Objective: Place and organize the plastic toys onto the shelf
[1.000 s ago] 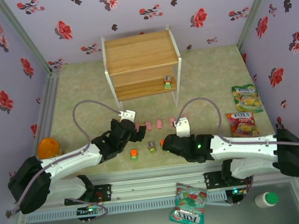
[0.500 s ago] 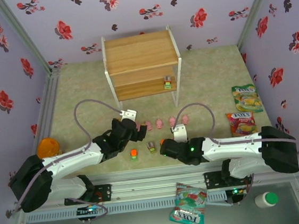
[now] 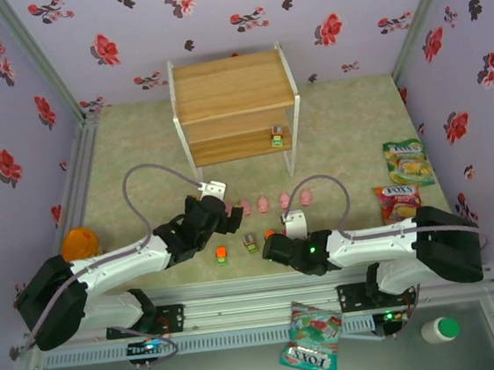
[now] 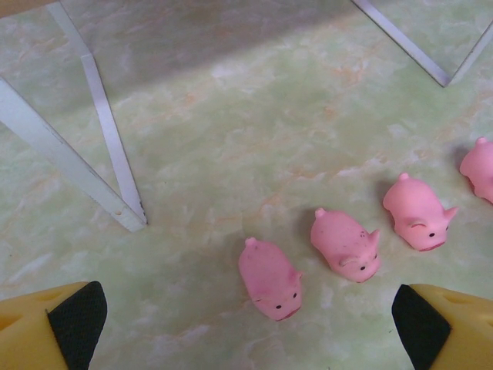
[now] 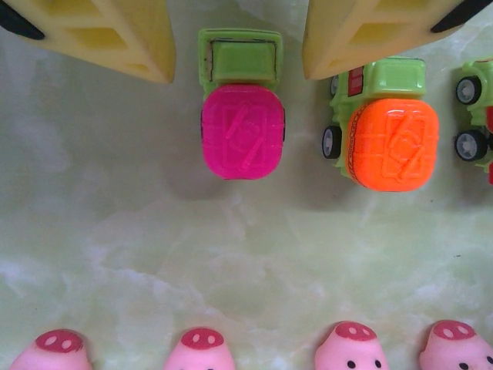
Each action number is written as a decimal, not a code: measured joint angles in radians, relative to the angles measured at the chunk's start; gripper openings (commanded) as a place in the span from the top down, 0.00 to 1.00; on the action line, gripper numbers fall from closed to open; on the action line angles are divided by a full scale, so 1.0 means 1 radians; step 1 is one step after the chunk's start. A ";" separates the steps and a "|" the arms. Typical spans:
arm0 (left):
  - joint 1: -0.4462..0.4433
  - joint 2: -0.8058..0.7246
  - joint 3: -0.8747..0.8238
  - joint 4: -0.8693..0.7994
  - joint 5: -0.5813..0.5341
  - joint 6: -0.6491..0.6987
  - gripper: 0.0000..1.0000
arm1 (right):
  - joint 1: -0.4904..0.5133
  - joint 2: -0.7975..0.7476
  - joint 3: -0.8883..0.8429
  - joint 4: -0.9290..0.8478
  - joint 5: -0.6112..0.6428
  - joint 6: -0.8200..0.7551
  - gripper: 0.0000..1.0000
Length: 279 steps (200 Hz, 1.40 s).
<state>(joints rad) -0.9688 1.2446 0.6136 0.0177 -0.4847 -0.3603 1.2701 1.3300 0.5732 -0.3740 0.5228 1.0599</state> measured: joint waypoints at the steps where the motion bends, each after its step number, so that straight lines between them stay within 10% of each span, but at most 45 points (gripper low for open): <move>1: 0.000 0.000 0.000 0.000 0.000 0.000 0.00 | 0.000 0.000 0.000 0.001 0.000 0.000 0.52; 279: 0.000 0.017 0.001 -0.005 0.000 0.000 0.00 | 0.001 0.079 -0.009 0.039 0.023 0.044 0.60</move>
<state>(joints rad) -0.9688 1.2613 0.6144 0.0128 -0.4843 -0.3603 1.2709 1.4086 0.5644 -0.3347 0.5461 1.1042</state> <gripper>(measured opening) 0.997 0.399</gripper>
